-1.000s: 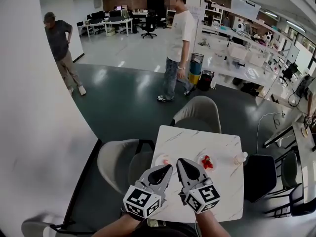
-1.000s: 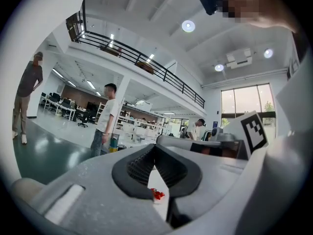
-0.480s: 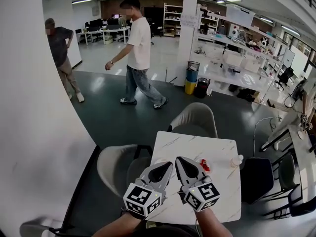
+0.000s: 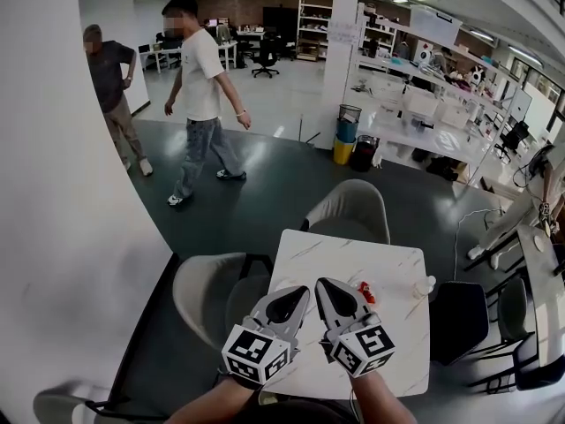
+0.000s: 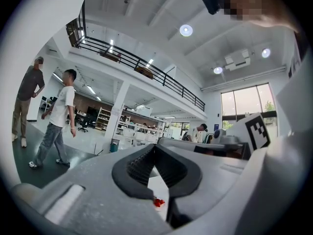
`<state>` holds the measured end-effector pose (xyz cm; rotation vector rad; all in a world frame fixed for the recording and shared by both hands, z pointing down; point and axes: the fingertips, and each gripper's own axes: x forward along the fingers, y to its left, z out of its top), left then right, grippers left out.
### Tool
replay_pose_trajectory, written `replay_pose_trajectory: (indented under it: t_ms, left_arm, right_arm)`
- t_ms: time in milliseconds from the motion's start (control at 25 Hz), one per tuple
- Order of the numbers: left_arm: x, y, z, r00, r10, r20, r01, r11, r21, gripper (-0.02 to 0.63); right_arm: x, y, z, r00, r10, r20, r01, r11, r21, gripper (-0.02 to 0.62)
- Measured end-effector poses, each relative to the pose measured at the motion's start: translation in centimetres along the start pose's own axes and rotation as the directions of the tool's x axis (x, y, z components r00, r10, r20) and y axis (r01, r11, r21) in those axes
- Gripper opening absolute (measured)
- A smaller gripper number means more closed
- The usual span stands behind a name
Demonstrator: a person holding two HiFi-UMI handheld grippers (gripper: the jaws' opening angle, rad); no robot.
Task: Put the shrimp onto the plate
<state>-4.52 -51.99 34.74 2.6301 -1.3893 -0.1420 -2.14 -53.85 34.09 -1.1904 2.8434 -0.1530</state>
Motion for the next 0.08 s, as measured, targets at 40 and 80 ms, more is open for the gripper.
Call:
replay_pose_trajectory:
  t_ms: [40,80]
  left_arm:
    - [0.14,0.01,0.01,1.000,0.001,0.001,-0.001,1.000,0.000,0.009]
    - [0.27,0.02,0.03,1.000,0.002,0.002,-0.002,1.000,0.000,0.009]
  right_arm:
    - [0.04,-0.10,0.01,1.000,0.002,0.000,-0.002,1.000,-0.001,0.000]
    - [0.08,-0.19,0.02,1.000,0.004,0.001,-0.004,1.000,-0.002,0.000]
